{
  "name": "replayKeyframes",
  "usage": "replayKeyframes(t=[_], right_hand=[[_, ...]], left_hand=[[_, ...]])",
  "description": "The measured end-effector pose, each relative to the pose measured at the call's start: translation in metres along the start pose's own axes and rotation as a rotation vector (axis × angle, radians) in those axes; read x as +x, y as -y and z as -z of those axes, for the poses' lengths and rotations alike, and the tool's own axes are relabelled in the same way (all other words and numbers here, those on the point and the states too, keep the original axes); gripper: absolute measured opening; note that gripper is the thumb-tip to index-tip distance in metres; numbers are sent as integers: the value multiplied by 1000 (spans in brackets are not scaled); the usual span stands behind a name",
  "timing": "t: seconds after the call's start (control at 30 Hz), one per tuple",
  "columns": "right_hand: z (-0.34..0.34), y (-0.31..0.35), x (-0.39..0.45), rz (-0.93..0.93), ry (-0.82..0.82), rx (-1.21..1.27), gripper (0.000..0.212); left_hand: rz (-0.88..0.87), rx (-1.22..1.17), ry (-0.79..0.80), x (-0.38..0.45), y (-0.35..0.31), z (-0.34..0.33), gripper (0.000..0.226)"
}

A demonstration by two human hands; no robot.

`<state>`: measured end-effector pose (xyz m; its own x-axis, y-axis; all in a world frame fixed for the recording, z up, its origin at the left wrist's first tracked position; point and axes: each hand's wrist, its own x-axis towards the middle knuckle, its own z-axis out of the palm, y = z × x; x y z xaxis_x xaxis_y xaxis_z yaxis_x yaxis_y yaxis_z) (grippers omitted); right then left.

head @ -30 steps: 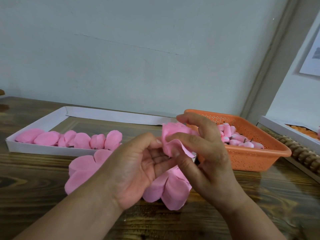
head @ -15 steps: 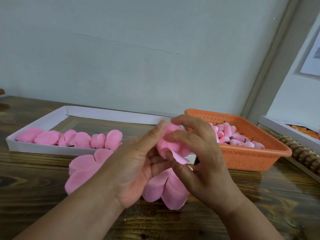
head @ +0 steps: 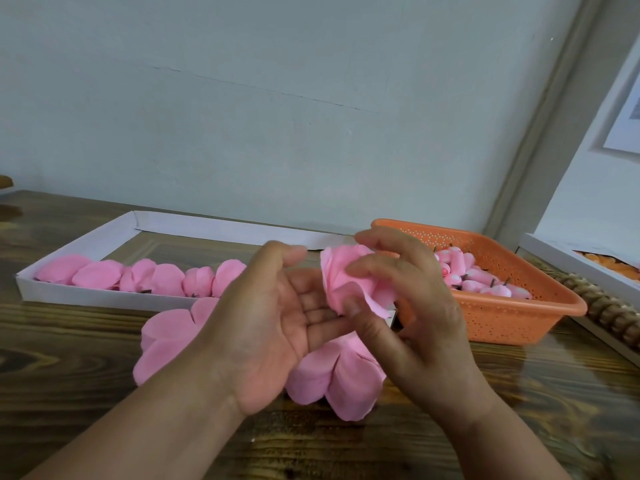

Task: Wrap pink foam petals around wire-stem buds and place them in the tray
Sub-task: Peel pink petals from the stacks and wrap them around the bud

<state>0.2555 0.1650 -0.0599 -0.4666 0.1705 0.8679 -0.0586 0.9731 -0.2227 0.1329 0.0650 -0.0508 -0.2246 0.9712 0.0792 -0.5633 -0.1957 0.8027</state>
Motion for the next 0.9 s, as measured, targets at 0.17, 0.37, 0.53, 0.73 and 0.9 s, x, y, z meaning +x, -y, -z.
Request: replayKeyframes(t=[0.17,0.37,0.53,0.73,0.9], right_hand=[[3,5,2,-23,-14,57,22],[5,9,4,-20,-7,72,22],[7,10,4,2,-9,78,19],[8,9,4,6,24,71,16],[7,9,4,7,20,78,18]], left_hand=[[0,9,5,2,1,0,45],[-7,21,43,1,0,1,42],[-3,14,65,1,-1,1,39],[13,53,85,-1,0,-1,29],[15,29,75,-1,0,-2,36]])
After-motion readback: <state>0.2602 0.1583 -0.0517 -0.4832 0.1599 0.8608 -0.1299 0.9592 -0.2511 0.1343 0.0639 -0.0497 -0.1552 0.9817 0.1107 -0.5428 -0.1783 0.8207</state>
